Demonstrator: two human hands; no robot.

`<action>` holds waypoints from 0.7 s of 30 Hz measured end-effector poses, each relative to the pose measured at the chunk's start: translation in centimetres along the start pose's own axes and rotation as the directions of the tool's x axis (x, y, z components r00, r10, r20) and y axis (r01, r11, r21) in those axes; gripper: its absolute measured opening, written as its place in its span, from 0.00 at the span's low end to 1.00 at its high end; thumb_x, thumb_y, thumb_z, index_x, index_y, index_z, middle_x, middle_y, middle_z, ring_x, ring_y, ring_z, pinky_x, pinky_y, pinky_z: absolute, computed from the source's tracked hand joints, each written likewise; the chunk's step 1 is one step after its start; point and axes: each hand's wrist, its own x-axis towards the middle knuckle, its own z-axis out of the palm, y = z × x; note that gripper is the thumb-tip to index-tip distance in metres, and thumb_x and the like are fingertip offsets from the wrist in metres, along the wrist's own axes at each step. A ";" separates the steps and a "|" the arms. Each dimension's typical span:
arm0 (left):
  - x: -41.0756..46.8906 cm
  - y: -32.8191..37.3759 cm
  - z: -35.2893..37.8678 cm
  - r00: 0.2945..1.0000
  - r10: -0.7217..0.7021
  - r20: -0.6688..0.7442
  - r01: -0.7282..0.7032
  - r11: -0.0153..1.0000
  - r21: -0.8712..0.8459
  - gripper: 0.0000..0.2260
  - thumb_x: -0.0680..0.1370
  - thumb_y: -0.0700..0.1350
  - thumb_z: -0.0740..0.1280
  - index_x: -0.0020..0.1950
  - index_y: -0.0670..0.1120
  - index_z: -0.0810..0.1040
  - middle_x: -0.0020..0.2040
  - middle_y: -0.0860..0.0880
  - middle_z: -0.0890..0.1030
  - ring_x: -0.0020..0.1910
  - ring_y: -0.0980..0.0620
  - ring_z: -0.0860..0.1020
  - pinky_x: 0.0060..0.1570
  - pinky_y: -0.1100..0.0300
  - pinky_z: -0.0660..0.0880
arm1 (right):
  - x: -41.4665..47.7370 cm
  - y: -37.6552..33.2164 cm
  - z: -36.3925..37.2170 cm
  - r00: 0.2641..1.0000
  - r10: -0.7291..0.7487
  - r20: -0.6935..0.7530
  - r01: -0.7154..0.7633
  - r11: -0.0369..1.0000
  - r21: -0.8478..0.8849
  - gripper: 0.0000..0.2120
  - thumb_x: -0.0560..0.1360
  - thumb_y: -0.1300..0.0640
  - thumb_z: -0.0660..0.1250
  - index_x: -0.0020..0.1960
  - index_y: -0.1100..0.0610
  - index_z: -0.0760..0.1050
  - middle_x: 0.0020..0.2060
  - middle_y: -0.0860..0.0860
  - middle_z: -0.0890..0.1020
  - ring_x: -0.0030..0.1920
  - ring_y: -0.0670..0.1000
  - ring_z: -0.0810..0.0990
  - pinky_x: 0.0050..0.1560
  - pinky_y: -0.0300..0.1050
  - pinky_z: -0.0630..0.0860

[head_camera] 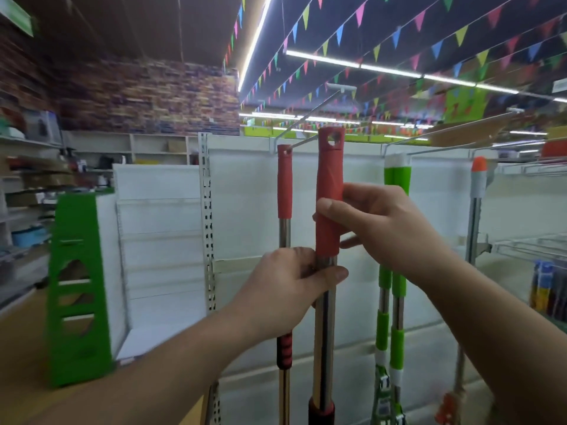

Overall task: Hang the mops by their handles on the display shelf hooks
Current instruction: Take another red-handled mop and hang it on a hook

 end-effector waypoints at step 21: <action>2.0 1.6 2.9 0.922 -0.031 -0.386 0.159 0.939 0.305 0.26 0.73 0.68 0.64 0.42 0.43 0.79 0.38 0.38 0.81 0.40 0.36 0.81 0.45 0.36 0.81 | 5.2 4.0 -2.3 0.979 -0.165 0.120 0.144 0.975 0.168 0.13 0.79 0.47 0.71 0.50 0.58 0.85 0.44 0.59 0.88 0.45 0.62 0.87 0.50 0.64 0.84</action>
